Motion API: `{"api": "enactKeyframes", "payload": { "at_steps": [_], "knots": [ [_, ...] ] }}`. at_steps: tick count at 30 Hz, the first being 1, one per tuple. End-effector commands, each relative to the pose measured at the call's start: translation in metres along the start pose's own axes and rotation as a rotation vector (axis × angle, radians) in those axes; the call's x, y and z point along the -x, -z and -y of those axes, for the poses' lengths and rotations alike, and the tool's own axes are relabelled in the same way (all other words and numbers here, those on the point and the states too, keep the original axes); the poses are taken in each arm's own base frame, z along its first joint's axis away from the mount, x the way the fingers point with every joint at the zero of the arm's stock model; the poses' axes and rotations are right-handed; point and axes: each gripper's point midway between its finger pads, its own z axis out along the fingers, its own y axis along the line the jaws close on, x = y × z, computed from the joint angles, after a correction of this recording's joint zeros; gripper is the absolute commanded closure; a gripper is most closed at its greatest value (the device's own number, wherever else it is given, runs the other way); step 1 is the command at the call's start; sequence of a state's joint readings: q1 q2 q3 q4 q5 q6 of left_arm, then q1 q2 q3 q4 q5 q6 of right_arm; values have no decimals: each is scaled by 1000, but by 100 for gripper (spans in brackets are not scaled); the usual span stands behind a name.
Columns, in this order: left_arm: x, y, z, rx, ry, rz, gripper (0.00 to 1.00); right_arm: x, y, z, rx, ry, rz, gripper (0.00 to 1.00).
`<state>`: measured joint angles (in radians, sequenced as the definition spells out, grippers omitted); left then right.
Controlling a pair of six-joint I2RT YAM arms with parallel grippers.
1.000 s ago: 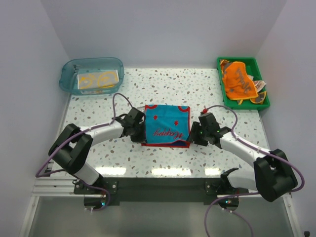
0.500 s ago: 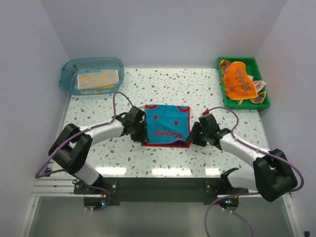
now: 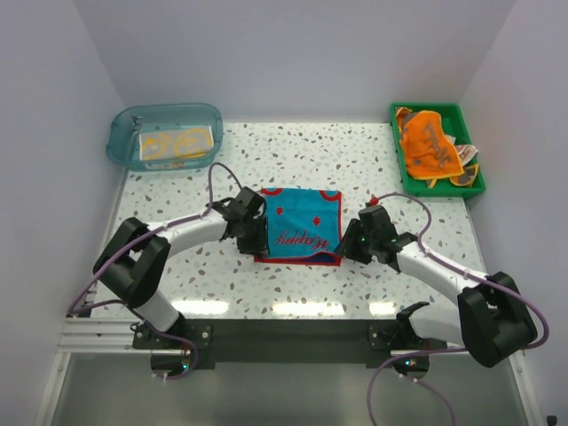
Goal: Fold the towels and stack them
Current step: Fold the towel
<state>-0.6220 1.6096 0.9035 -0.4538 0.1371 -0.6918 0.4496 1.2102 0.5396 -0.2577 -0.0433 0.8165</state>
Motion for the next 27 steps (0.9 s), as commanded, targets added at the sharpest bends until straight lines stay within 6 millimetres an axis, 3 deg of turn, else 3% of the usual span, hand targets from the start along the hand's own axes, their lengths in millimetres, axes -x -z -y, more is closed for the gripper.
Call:
{"api": "enactKeyframes", "payload": {
  "at_steps": [1,11,17,27],
  "knots": [
    [5,1,9,-4,-25,-7,59,3,0,-3,19,-21,25,55],
    [-8,0,6,46,-35,-59,60,2,-1,-3,28,-26,22,55],
    [-5,-2,5,60,-41,-52,61,-1,-4,-2,34,-33,19,55],
    [2,-1,15,41,-49,-44,79,-3,-4,-2,39,-39,15,58]
  ]
}}
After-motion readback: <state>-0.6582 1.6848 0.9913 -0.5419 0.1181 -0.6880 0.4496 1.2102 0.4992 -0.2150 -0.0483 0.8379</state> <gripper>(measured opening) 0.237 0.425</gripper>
